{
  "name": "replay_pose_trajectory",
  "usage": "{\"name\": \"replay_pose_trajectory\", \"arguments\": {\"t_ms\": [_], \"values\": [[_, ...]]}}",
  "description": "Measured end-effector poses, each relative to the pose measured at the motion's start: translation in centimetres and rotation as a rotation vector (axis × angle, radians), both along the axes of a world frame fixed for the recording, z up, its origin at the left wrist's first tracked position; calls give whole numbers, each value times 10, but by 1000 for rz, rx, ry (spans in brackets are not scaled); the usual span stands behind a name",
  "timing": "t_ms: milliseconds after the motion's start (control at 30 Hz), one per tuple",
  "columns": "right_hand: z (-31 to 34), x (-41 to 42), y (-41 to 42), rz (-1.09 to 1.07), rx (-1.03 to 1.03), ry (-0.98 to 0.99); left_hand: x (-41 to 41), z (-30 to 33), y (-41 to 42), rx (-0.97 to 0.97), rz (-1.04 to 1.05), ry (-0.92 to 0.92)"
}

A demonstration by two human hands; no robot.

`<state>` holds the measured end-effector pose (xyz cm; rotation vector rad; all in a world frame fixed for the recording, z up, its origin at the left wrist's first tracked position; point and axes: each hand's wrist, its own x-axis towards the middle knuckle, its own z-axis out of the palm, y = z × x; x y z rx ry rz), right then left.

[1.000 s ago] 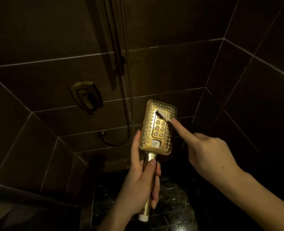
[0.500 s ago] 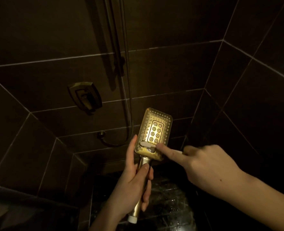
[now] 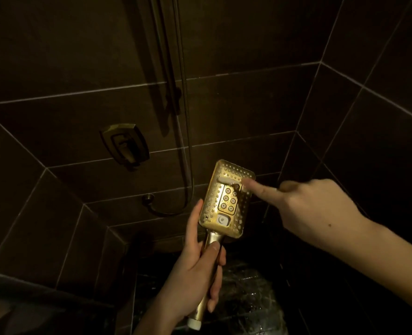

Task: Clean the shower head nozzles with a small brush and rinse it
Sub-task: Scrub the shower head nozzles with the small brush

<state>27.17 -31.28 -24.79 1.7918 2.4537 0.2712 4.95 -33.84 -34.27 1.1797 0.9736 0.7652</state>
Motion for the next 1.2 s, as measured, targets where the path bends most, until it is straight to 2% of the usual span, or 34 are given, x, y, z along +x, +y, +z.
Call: {"name": "replay_pose_trajectory", "arguments": {"t_ms": [67,167,267,333,367,467,533,567,633,667,733,833,1000,1133,1200], "values": [[-2,-1,0,16,5,8,1,2,0,4,0,6],[-9,-14,-16,-17,-184,31,0,1,1,15,15,24],[-5,-16,-18,-10,-193,27,-1,1,1,20,8,37],[0,-10,-11,-53,-82,81,1,2,0,12,-4,30],[1,-8,-10,-65,-64,43,2,3,0,9,-9,24],[-5,-13,-15,-81,-182,60,3,4,1,-2,-1,-10],[-15,-18,-22,-23,-180,100,3,4,1,-16,10,-44],[-17,-18,-21,-60,-167,99,3,4,2,-22,15,-65],[-16,-6,-16,-79,18,158,5,5,2,-36,16,-122],[-18,0,-15,-100,38,205,6,6,2,-44,15,-153],[-23,0,-20,-89,10,275,8,7,2,-60,13,-215],[-31,-15,-38,-53,-137,369,10,4,2,-95,12,-277],[-31,1,-30,-210,-29,453,14,3,0,-117,3,-316],[-35,-9,-45,-114,-108,484,13,2,2,-141,6,-359],[-35,-3,-38,-170,-83,503,14,1,1,-148,7,-380]]}}
